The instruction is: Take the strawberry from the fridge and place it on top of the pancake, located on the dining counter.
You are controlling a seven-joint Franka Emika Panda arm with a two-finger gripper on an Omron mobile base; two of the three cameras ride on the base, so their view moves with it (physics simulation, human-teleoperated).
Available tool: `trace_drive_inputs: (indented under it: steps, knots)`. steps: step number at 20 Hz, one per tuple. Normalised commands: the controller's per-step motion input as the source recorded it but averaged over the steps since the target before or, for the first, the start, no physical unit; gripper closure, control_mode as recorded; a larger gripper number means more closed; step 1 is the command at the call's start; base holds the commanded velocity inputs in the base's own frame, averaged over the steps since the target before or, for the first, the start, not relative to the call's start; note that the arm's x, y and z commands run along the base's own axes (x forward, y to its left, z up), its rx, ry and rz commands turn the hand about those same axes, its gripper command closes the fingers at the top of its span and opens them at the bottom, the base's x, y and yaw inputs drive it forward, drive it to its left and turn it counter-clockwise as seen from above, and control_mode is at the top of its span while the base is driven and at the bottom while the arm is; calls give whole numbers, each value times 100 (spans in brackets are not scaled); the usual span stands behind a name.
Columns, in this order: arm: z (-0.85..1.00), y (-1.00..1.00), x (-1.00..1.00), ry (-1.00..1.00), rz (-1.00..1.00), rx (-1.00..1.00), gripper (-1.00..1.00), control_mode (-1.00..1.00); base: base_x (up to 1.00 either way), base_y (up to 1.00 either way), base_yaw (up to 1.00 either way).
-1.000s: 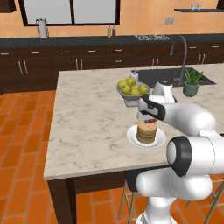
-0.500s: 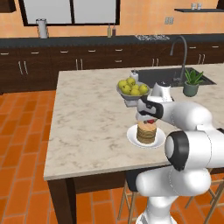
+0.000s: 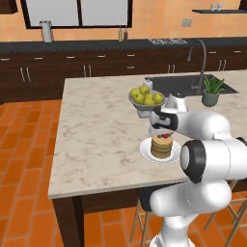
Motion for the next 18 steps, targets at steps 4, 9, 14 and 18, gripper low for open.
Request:
trace_drive_inputs:
  steps: [4,9,14,18]
  knots:
    - [-21,3,9,2,0,0,100,-100,0,0,0]
    - [-16,4,4,1,0,0,100,-100,0,0,0]
    - [-41,3,-30,10,0,-1,-100,-100,0,0,0]
    - [-56,1,-32,15,0,-1,-100,-100,0,0,0]
